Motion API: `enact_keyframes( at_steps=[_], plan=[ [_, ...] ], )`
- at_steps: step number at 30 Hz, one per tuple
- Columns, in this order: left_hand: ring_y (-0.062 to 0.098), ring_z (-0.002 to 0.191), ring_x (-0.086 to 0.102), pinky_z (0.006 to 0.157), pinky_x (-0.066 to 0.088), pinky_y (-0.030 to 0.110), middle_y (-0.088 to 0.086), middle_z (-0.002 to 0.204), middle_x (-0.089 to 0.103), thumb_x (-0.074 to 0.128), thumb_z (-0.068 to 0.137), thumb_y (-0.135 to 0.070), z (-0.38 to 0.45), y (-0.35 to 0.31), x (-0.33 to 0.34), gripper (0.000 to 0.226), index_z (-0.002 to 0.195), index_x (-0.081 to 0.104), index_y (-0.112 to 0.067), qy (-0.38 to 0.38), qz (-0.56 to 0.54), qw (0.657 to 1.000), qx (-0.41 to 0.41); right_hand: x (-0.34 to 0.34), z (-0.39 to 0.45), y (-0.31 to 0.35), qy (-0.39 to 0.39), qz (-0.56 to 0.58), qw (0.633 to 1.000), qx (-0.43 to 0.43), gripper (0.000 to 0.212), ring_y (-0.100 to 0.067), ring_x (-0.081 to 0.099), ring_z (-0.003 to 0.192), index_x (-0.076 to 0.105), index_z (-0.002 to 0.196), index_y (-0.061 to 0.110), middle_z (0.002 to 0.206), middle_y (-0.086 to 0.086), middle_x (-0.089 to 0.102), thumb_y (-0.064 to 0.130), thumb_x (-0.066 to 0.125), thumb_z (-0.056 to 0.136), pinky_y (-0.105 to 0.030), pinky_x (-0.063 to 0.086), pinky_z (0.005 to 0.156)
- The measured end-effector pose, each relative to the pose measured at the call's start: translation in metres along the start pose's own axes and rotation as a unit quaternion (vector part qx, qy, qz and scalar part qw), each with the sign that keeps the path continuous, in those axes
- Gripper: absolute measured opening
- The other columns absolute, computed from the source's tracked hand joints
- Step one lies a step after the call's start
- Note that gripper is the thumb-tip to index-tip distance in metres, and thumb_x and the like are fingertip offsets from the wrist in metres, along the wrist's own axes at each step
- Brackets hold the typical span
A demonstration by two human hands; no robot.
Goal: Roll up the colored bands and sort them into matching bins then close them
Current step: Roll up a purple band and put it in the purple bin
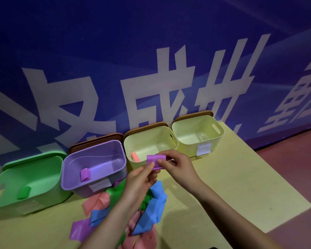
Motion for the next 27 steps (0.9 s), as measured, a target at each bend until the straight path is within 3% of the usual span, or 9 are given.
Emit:
enact_keyframes(
  at_steps=[6,10,13,16,19,22,27],
  plan=[
    [0.015,0.076,0.062,0.062,0.055,0.022,0.011,0.081,0.071,0.055,0.092,-0.007,-0.001,0.007,0.007,0.012,0.095,0.065,-0.001,0.002,-0.146,0.984,-0.102,-0.001,-0.005,0.008,-0.044,-0.149,0.974,-0.163,0.023,-0.011,0.057,0.087,0.070,0.107,0.016,0.092,0.003,0.064,0.022,0.061,0.087,-0.022,0.046,0.079],
    [0.021,0.085,0.062,0.078,0.055,0.029,0.015,0.088,0.066,0.052,0.091,-0.006,0.000,-0.002,0.007,0.017,0.101,0.063,0.002,0.026,-0.200,0.974,-0.100,0.002,-0.007,0.008,-0.051,-0.189,0.959,-0.204,0.027,-0.011,0.053,0.098,0.070,0.112,0.016,0.101,0.003,0.062,0.015,0.062,0.086,-0.022,0.044,0.086],
    [0.017,0.085,0.061,0.073,0.056,0.023,0.011,0.090,0.066,0.053,0.091,-0.009,0.004,-0.005,0.000,0.018,0.102,0.064,-0.001,0.021,-0.172,0.983,-0.059,0.004,-0.010,0.010,-0.013,-0.124,0.975,-0.183,0.028,-0.010,0.055,0.105,0.069,0.116,0.016,0.107,0.004,0.061,0.021,0.058,0.090,-0.023,0.045,0.090],
    [0.018,0.088,0.063,0.084,0.052,0.028,0.012,0.093,0.067,0.051,0.093,-0.009,0.006,-0.010,-0.008,0.019,0.103,0.065,0.000,0.011,-0.108,0.994,0.004,0.006,-0.009,0.014,-0.005,-0.066,0.987,-0.149,0.026,-0.009,0.058,0.101,0.072,0.111,0.016,0.104,0.003,0.060,0.025,0.058,0.091,-0.021,0.046,0.087],
    [0.018,0.090,0.065,0.087,0.051,0.028,0.012,0.091,0.071,0.046,0.097,-0.007,-0.001,-0.016,-0.006,0.022,0.097,0.067,0.000,0.028,-0.046,0.996,0.067,0.007,-0.004,0.012,-0.036,-0.001,0.995,-0.090,0.015,-0.008,0.061,0.091,0.070,0.100,0.015,0.098,0.000,0.061,0.014,0.068,0.085,-0.018,0.047,0.081],
    [0.022,0.089,0.063,0.082,0.053,0.025,0.014,0.090,0.069,0.045,0.097,-0.005,-0.003,-0.020,-0.008,0.023,0.093,0.067,-0.001,0.004,-0.008,0.994,0.112,0.014,-0.002,0.004,-0.024,0.075,0.997,0.022,0.030,-0.009,0.066,0.090,0.065,0.110,0.018,0.100,-0.001,0.067,0.010,0.073,0.082,-0.024,0.053,0.082],
    [0.025,0.094,0.067,0.091,0.051,0.034,0.013,0.093,0.073,0.049,0.096,-0.008,-0.012,-0.018,-0.015,0.028,0.085,0.074,-0.013,0.010,0.049,0.988,0.147,0.018,-0.005,0.007,0.022,0.119,0.991,0.049,0.022,-0.011,0.070,0.085,0.072,0.095,0.019,0.091,0.000,0.074,0.003,0.072,0.081,-0.020,0.052,0.077]
  ],
)
Point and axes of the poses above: each hand's wrist, its own z-axis towards the middle knuckle, its own x-axis out of the palm, y = z × x, the point moved 6 cm from there along z, towards the middle knuckle
